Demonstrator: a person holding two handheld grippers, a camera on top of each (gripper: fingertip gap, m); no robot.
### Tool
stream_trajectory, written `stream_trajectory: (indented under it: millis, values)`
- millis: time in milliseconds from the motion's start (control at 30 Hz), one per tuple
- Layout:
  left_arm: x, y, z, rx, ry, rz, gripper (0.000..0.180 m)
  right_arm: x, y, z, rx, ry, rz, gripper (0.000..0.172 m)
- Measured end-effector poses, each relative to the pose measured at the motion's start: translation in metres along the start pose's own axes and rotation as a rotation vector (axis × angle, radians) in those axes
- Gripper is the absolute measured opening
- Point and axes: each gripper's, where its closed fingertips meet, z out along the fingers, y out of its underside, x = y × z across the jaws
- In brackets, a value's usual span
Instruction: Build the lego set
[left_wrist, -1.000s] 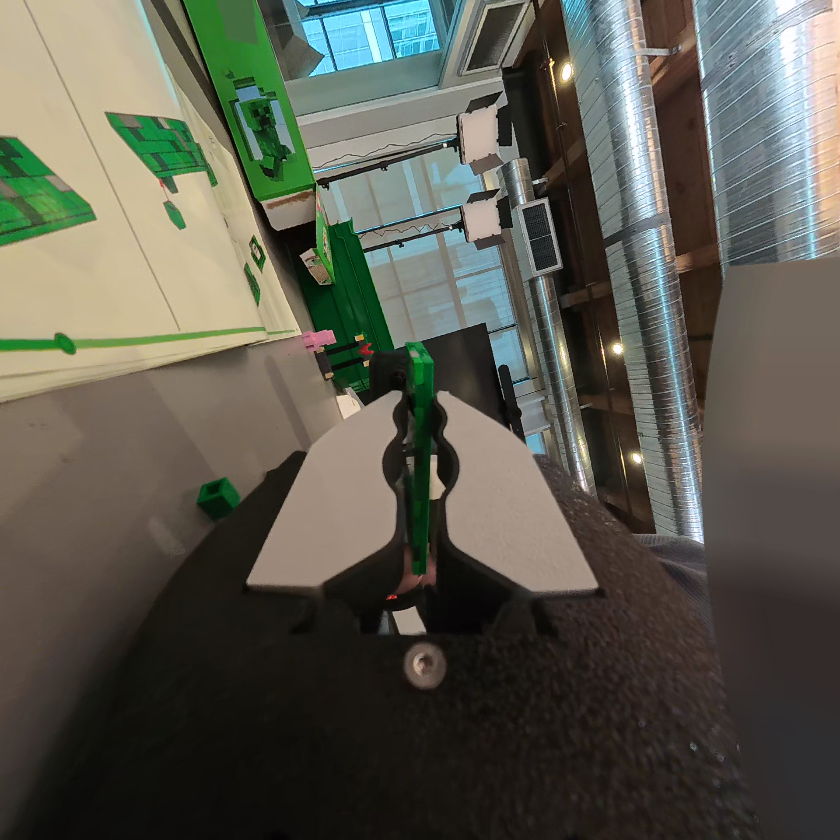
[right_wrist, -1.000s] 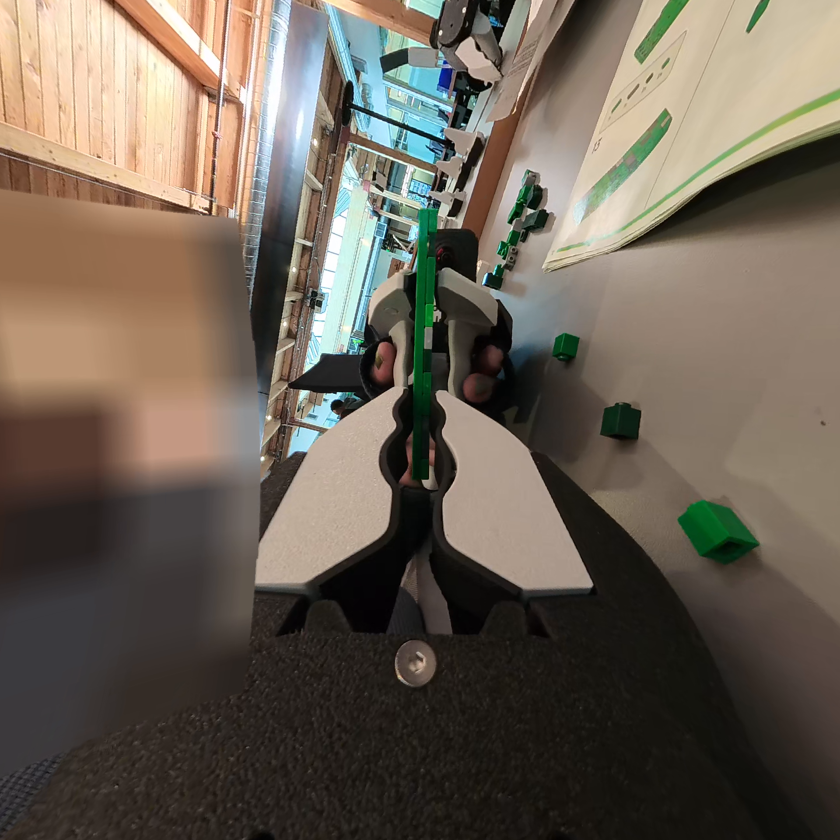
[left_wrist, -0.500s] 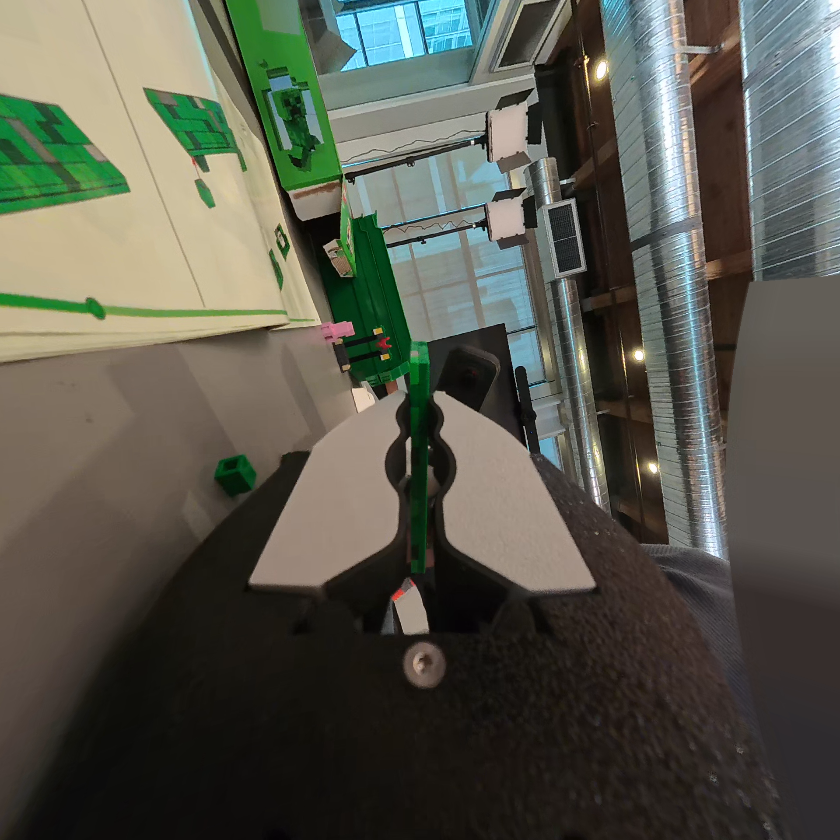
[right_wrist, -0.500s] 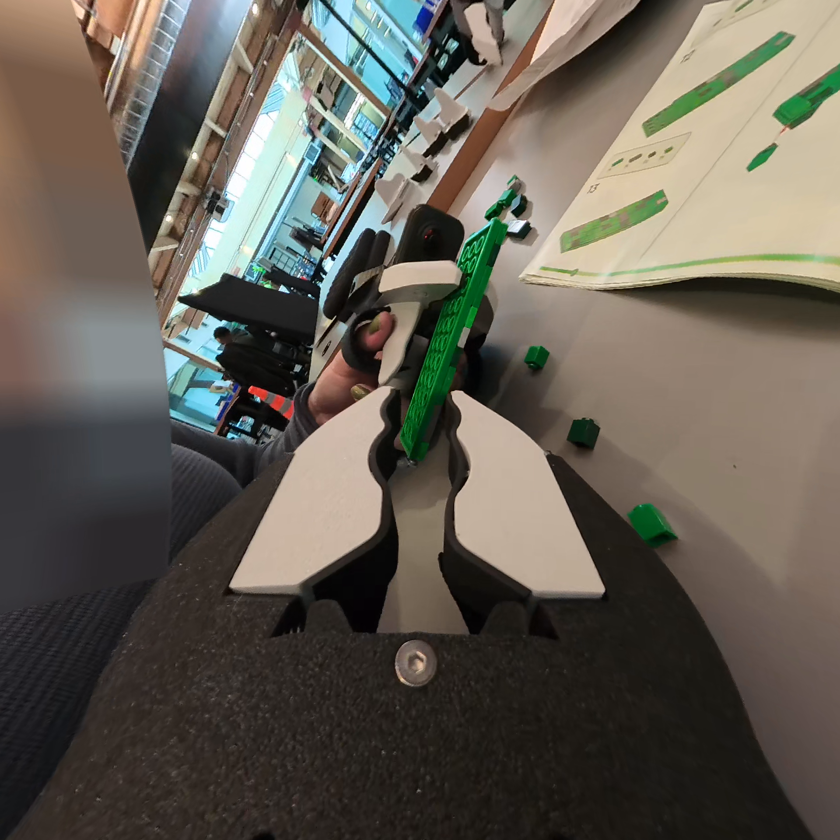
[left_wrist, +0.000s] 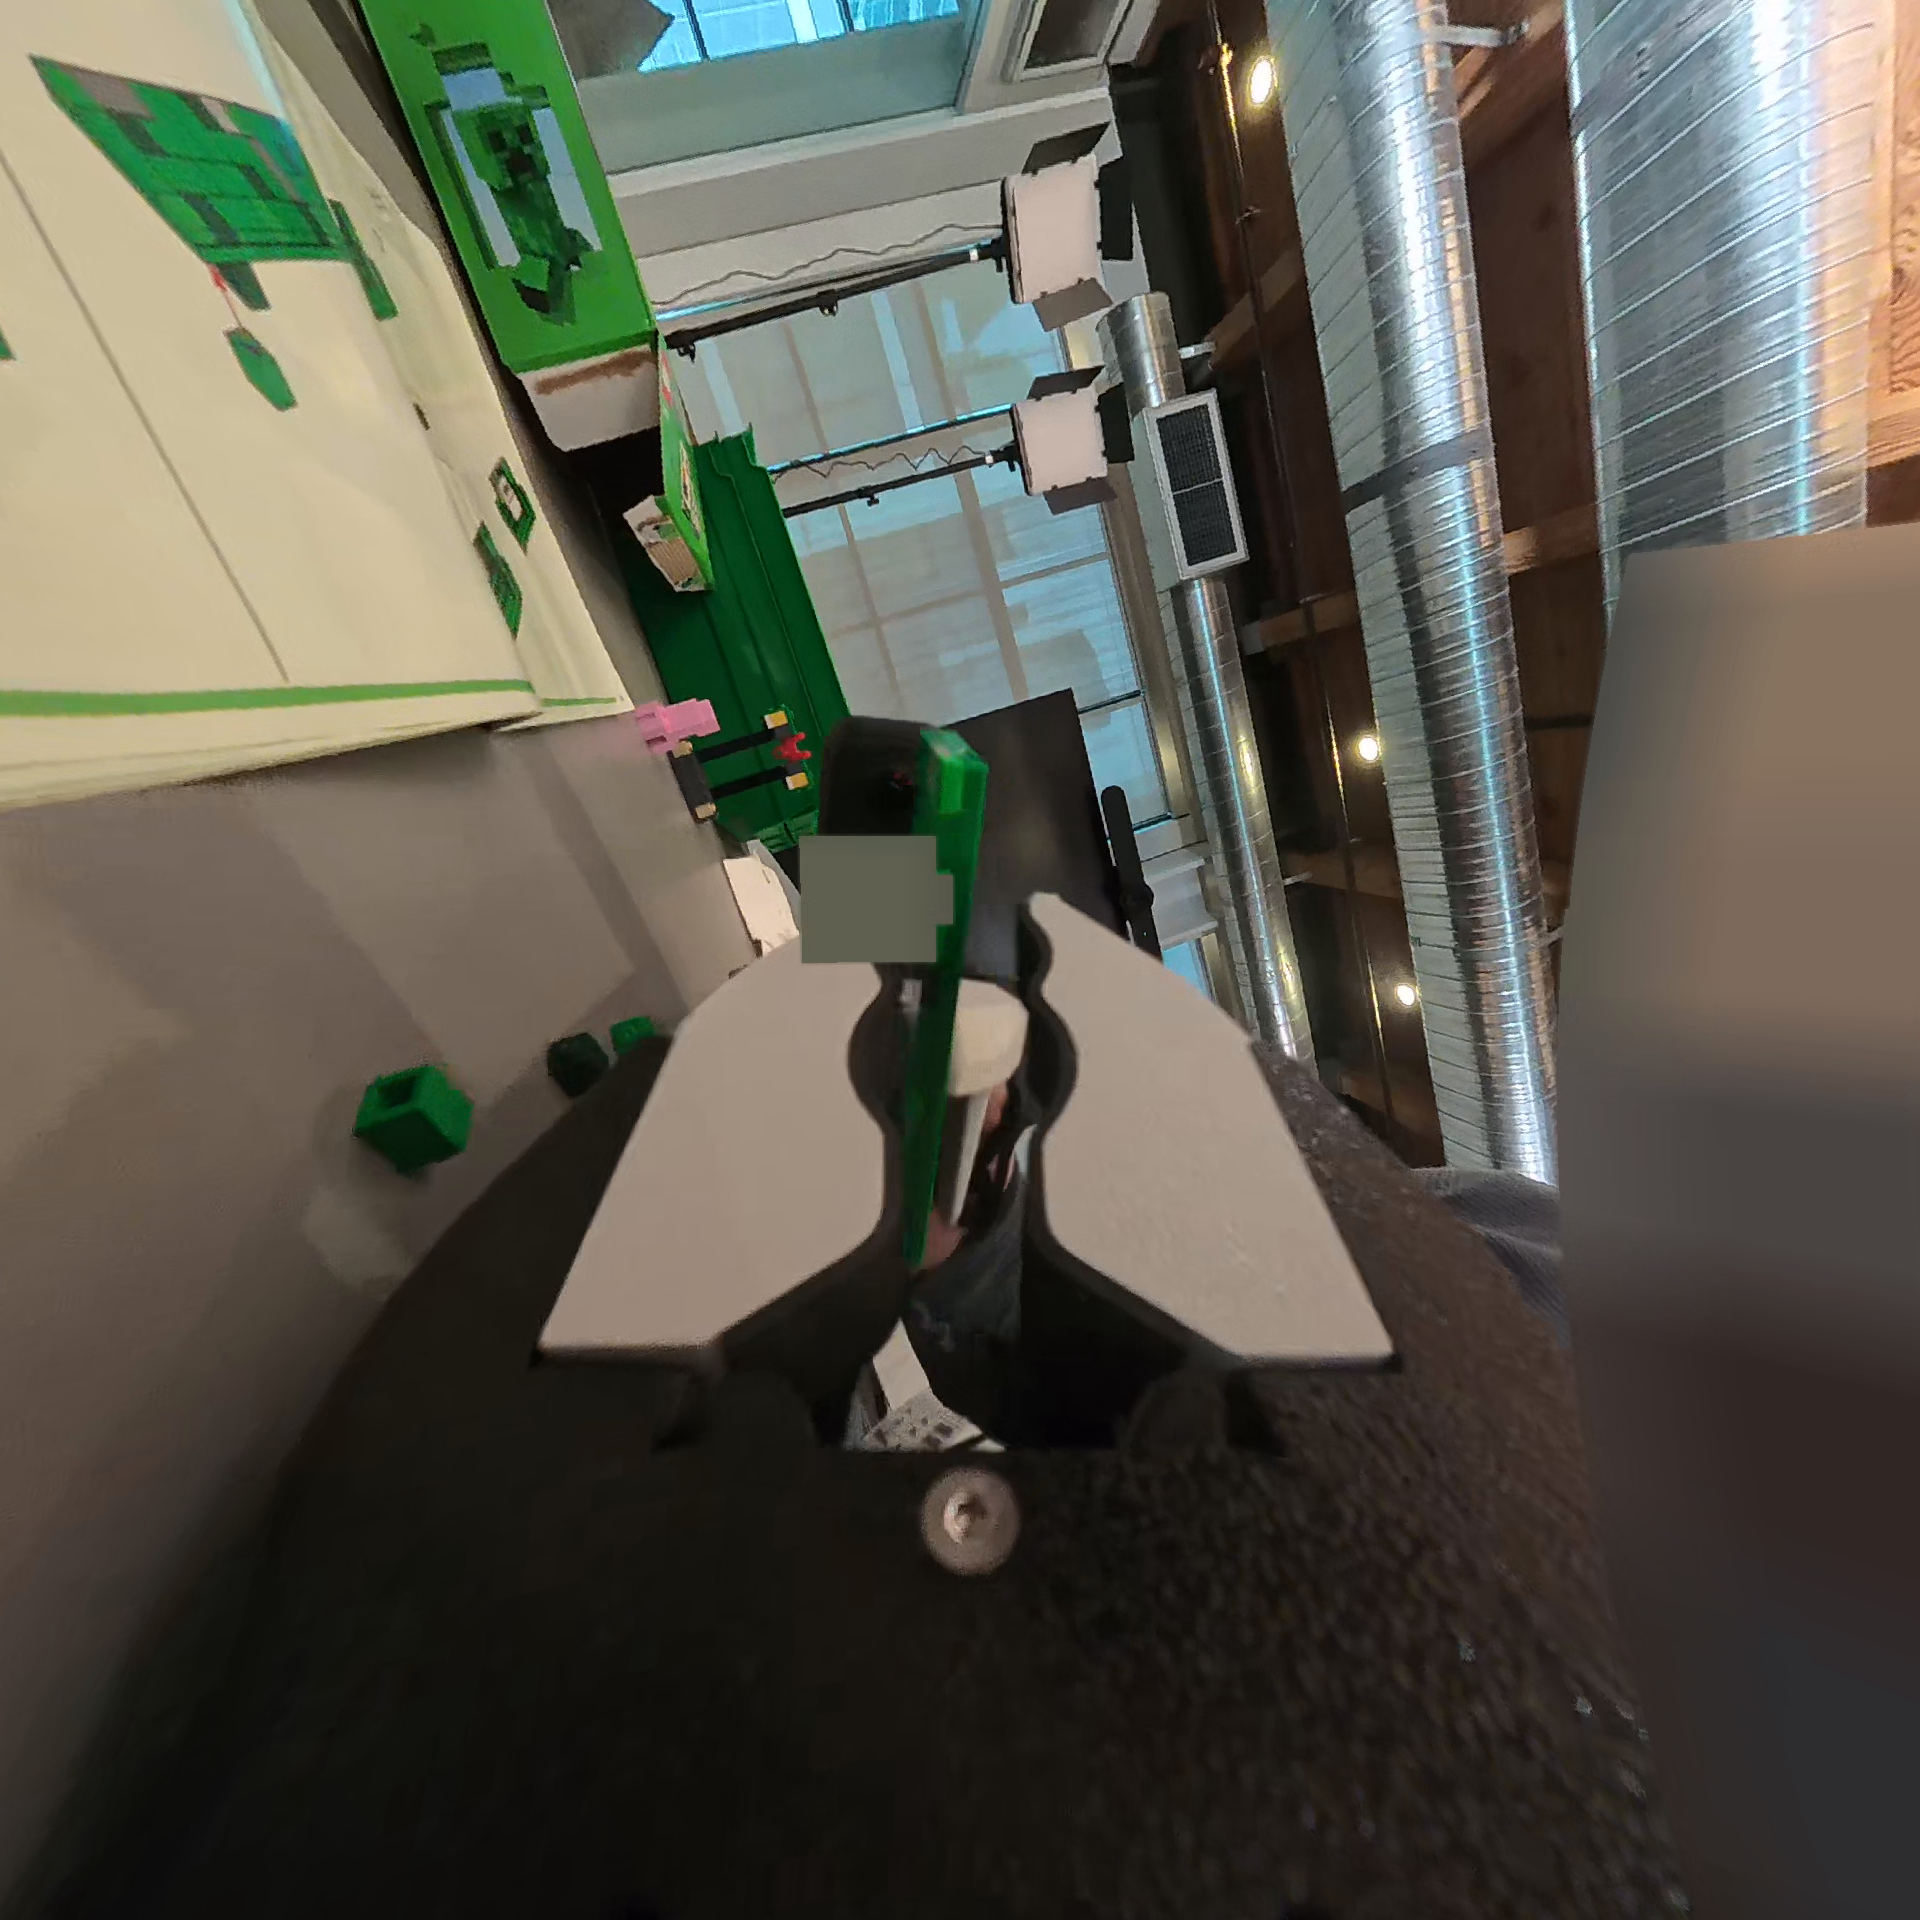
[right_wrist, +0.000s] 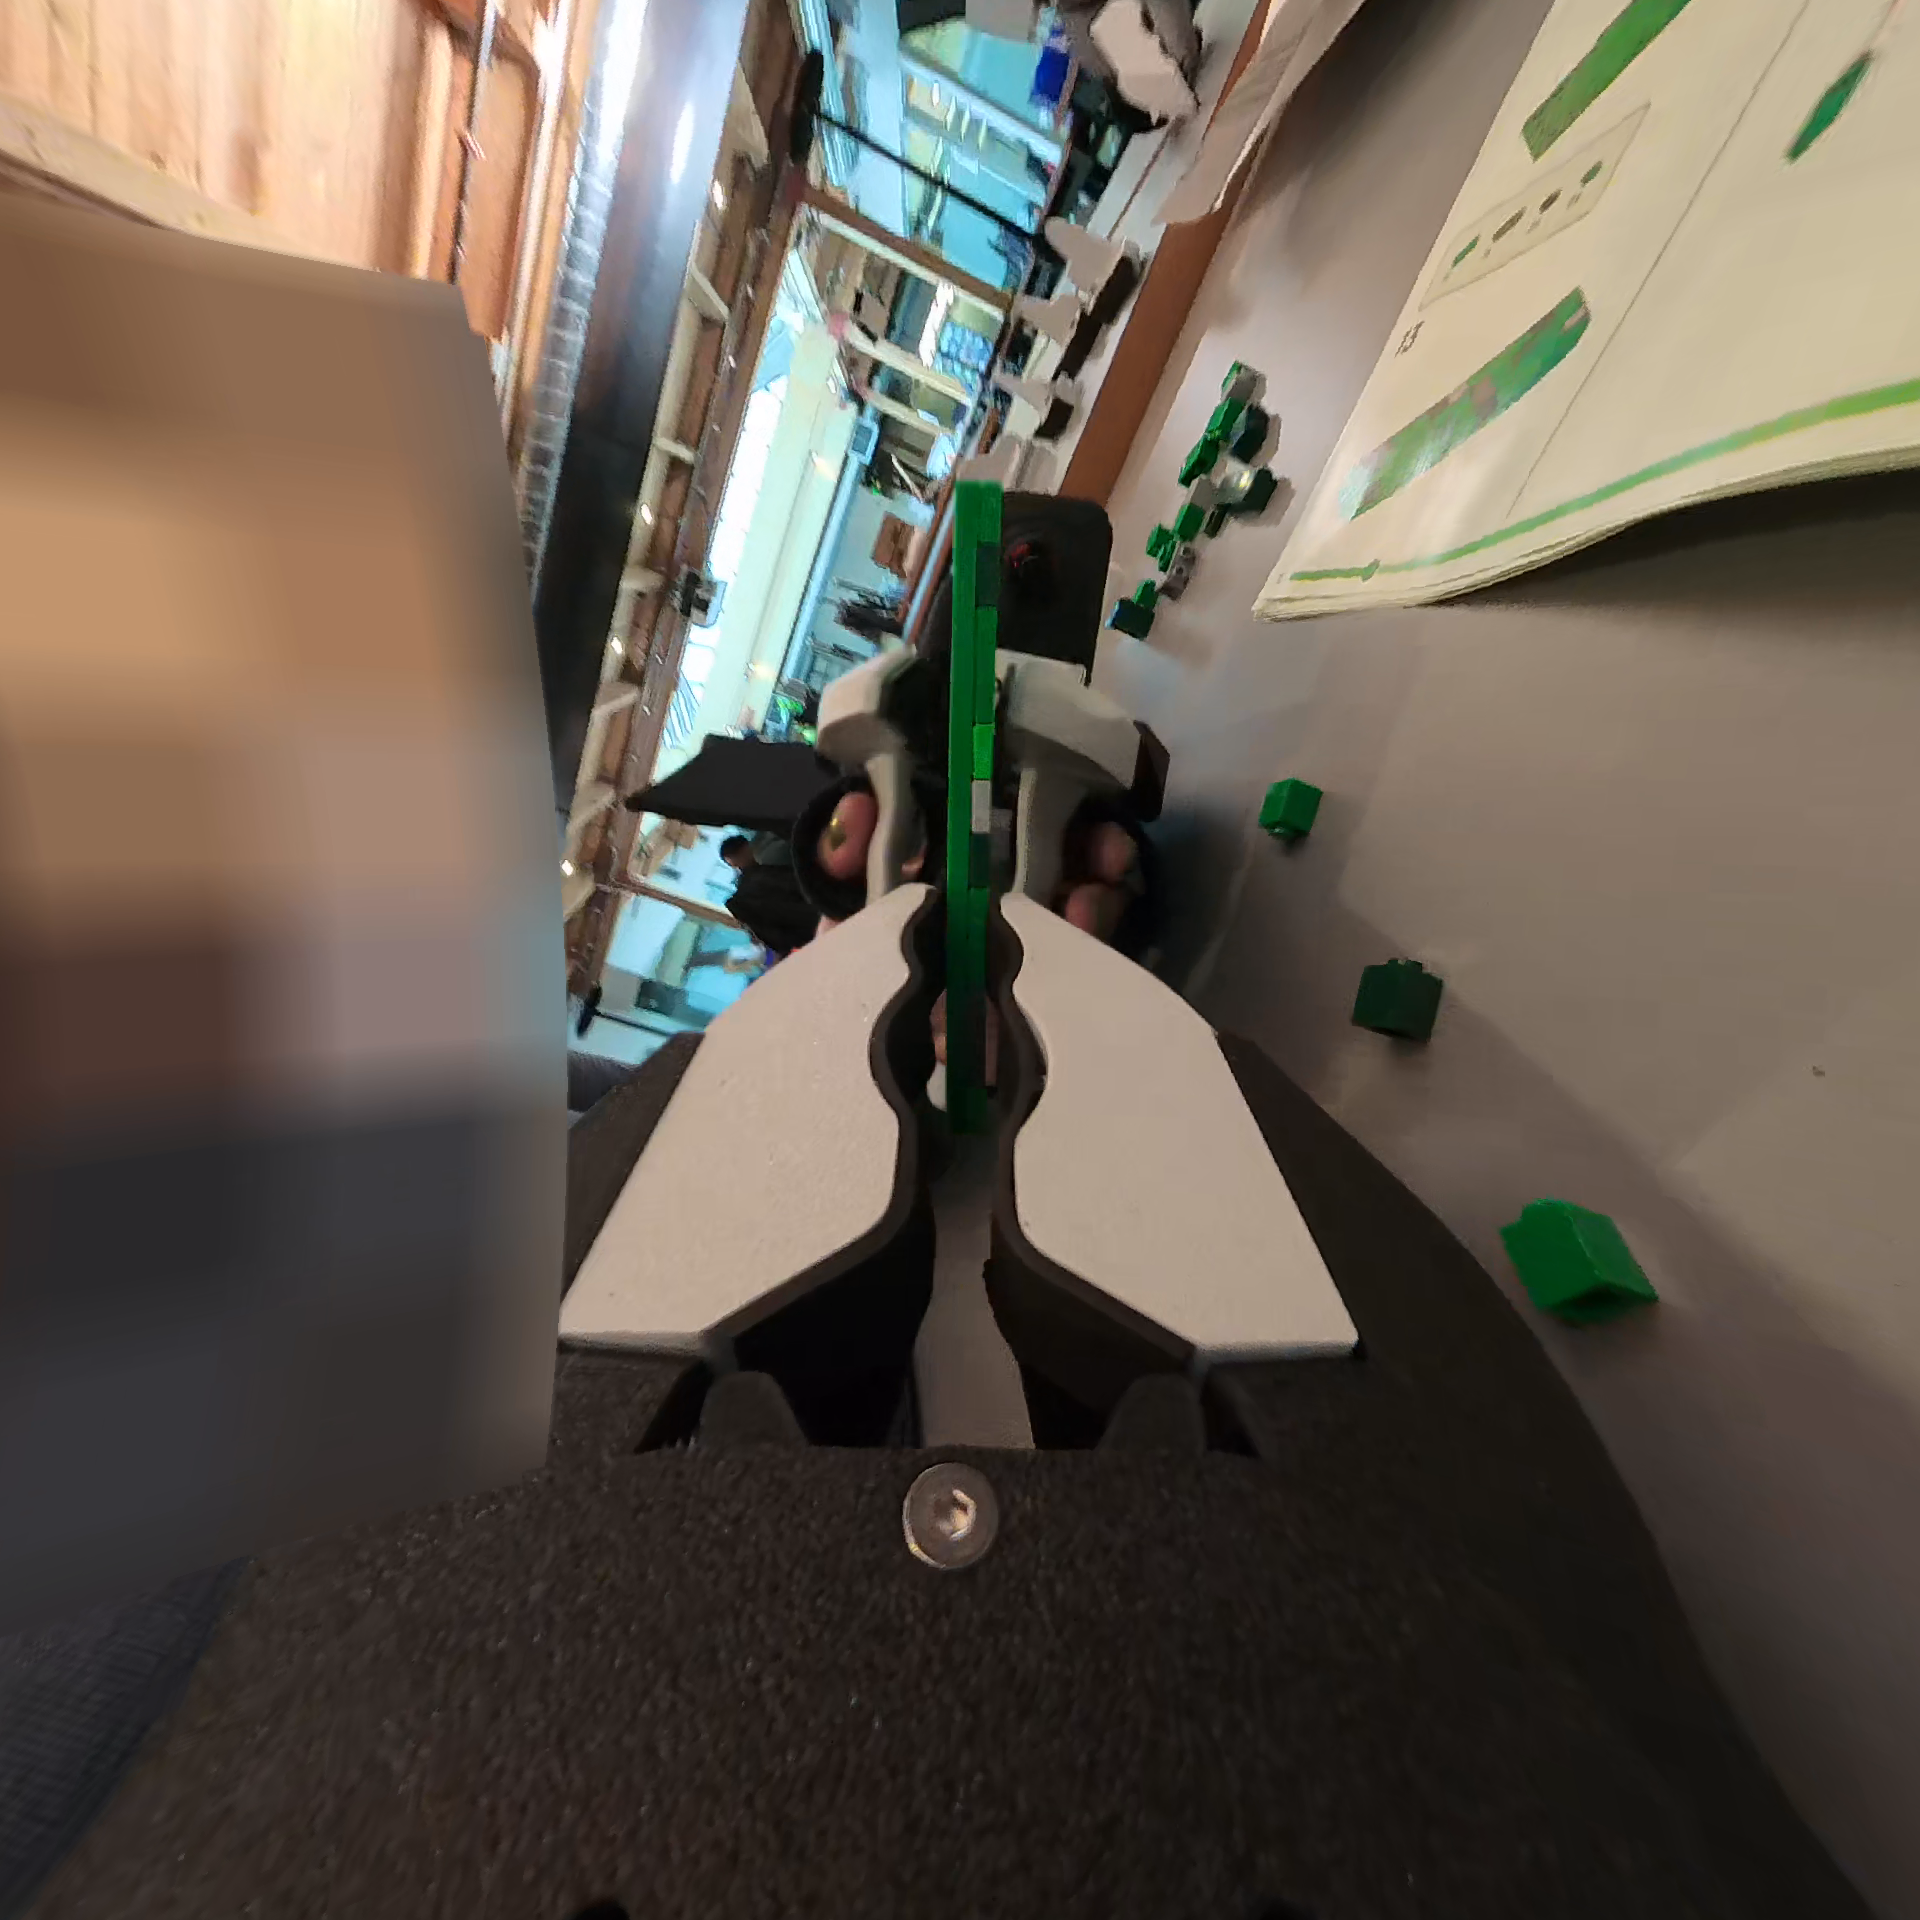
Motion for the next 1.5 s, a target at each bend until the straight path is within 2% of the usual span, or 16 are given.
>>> stream_trajectory:
  millis: [67, 233, 400, 800, 933, 1000, 1067, 1133, 1233, 1367, 1500]
  values:
    - [0.000, 0.002, 0.001, -0.011, 0.000, 0.001, 0.027, 0.001, -0.005, -0.003, 0.038, -0.014, 0.036, 0.007]
    - [0.002, 0.006, 0.005, -0.029, 0.018, 0.001, 0.023, -0.001, -0.001, 0.001, 0.034, -0.025, 0.055, 0.007]
    - [0.000, 0.007, 0.005, -0.031, 0.007, -0.008, 0.012, -0.005, 0.000, 0.005, 0.044, -0.036, 0.063, 0.007]
    - [-0.004, 0.007, 0.003, -0.025, -0.034, 0.019, 0.007, -0.003, 0.001, 0.007, 0.046, -0.010, 0.060, 0.007]
    - [-0.005, 0.008, 0.003, -0.032, -0.055, 0.041, 0.006, -0.004, 0.001, 0.006, 0.047, 0.003, 0.024, 0.009]
    - [-0.008, 0.007, 0.002, -0.025, -0.077, 0.038, 0.006, -0.006, 0.001, 0.003, 0.040, 0.005, -0.007, 0.018]
    - [-0.011, 0.005, -0.001, -0.021, -0.110, 0.043, 0.006, -0.005, 0.000, -0.005, 0.026, 0.042, -0.074, 0.023]
    - [-0.018, 0.003, -0.004, -0.013, -0.163, 0.051, 0.005, -0.002, -0.003, -0.016, 0.020, 0.112, -0.196, 0.021]
    - [-0.024, -0.001, -0.011, 0.000, -0.216, 0.051, 0.005, 0.009, -0.012, -0.040, -0.016, 0.294, -0.425, 0.019]
    - [-0.027, -0.001, -0.018, 0.008, -0.246, 0.045, 0.005, 0.031, -0.005, -0.061, -0.236, 0.539, -0.728, 0.016]
    - [-0.027, 0.000, -0.019, 0.002, -0.247, 0.032, 0.005, 0.052, 0.003, -0.069, -0.421, 0.691, -0.908, 0.018]
